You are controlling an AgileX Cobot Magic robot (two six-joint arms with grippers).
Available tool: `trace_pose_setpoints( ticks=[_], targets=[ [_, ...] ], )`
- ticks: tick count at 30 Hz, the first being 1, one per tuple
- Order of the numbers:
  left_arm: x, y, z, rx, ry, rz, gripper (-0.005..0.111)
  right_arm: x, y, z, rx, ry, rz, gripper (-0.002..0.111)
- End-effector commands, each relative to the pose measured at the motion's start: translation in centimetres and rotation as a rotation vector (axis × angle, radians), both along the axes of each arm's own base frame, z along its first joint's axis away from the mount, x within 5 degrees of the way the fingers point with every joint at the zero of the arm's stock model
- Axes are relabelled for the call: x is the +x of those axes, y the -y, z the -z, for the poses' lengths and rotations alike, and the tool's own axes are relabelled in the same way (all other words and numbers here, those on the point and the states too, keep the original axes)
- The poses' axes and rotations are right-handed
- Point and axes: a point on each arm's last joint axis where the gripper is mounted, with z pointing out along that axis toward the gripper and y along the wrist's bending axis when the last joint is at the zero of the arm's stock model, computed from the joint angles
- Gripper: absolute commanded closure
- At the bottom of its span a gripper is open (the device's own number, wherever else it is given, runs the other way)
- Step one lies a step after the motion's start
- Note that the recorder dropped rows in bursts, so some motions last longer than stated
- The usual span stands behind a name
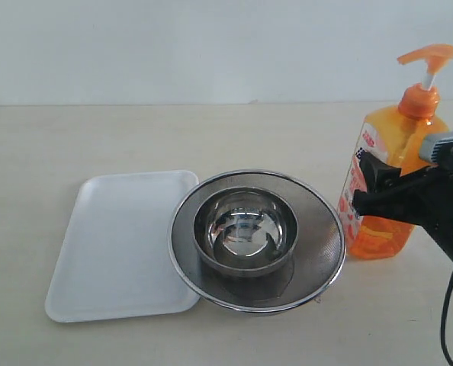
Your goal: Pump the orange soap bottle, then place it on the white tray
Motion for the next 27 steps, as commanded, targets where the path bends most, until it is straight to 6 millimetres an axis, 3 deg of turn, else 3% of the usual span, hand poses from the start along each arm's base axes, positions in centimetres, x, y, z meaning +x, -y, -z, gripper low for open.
trace_pose_setpoints(
  ticks=[1, 10, 19, 27],
  targets=[
    [-1.8, -1.5, 2.2, -0.078, -0.001, -0.035, 0.102, 0.0, 0.0, 0.0, 0.059, -0.016, 0.014, 0.108],
    [-2.6, -3.0, 7.1, -0.080, -0.027, -0.129, 0.102, 0.0, 0.0, 0.0, 0.060, -0.016, 0.017, 0.108],
    [-1.7, -3.2, 11.8, 0.004, -0.132, -0.211, 0.102, 0.0, 0.0, 0.0, 0.060, -0.016, 0.017, 0.108],
    [-1.7, -3.2, 12.1, 0.015, -0.133, -0.210, 0.102, -0.1, -0.4, -0.1, -0.012, 0.000, -0.043, 0.108]
  ],
)
